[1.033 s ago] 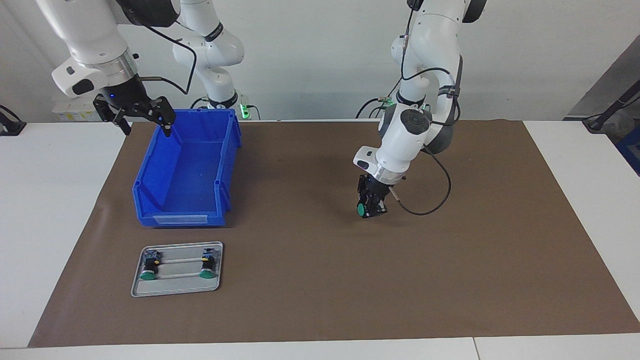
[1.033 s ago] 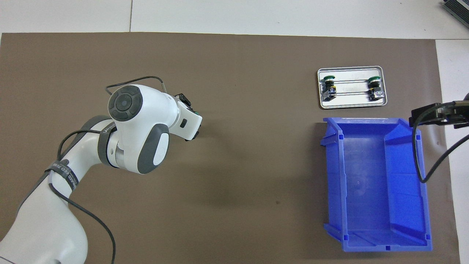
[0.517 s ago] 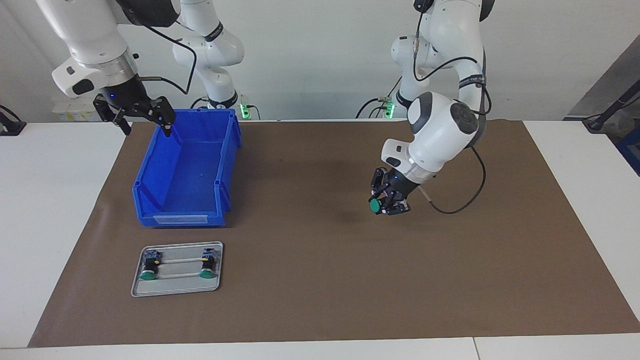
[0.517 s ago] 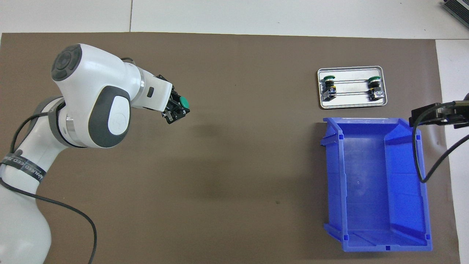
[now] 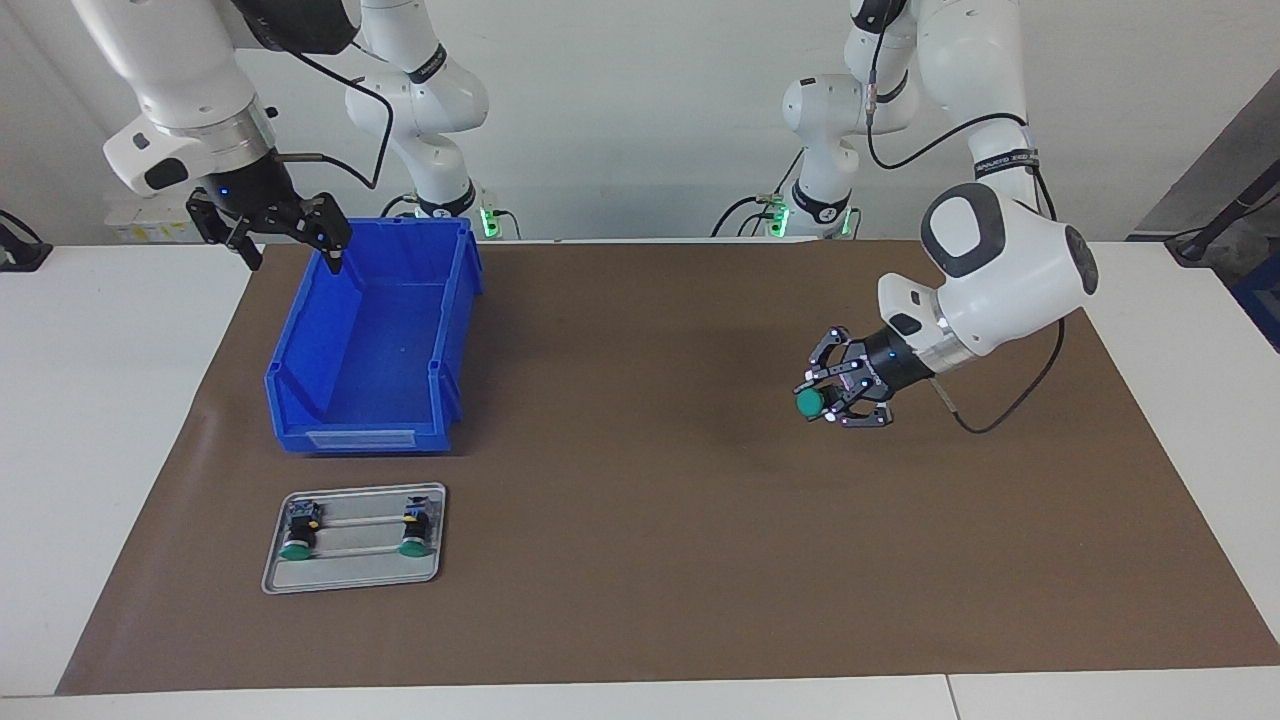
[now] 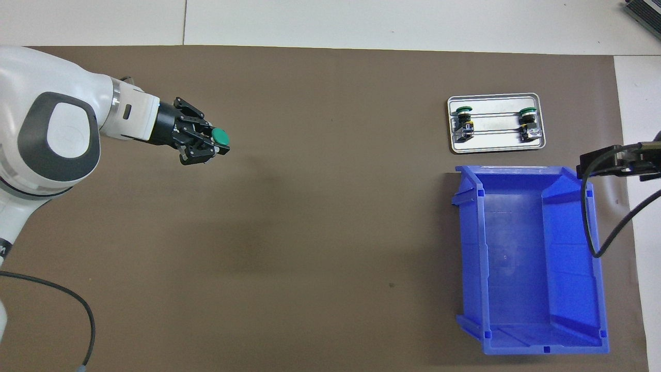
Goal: Place and press button with both arms
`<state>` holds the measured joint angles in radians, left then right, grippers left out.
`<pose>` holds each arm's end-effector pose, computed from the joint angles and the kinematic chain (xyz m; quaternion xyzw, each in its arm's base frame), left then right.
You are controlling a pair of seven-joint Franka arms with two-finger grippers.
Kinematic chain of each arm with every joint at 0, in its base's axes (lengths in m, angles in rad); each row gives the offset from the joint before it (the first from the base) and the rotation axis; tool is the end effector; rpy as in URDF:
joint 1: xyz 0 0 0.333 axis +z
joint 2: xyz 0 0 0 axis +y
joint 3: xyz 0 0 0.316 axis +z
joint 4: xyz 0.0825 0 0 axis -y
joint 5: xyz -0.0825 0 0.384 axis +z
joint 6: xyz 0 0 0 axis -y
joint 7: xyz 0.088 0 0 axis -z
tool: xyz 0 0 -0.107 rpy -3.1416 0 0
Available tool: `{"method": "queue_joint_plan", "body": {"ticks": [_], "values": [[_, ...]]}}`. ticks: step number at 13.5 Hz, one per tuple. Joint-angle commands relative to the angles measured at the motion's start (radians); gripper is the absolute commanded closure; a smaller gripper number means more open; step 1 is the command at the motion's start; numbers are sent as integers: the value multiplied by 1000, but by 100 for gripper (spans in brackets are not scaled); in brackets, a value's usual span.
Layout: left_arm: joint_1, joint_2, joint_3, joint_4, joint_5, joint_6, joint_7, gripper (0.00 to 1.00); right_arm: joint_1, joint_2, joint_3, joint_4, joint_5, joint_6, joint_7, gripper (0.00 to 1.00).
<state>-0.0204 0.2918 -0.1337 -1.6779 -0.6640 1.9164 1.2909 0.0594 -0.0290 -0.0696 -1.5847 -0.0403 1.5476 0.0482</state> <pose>0.6306 -0.1342 0.4443 0.7838 -0.5305 0.1519 0.2850 0.5431 -0.0105 0.6319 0.9994 -0.0296 -0.0037 0.0192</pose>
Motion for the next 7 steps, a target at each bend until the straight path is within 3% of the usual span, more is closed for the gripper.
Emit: {"method": "queue_joint_plan", "body": {"ticks": [1,7], "values": [[65,-34,-9,-31,-86,-68,83,94,-10,-12,10,-9,7,-7,-16,0],[125,-46,-7,-39,-118,-137,123,94,-10,-12,10,-9,7,-7,-17,0]]}}
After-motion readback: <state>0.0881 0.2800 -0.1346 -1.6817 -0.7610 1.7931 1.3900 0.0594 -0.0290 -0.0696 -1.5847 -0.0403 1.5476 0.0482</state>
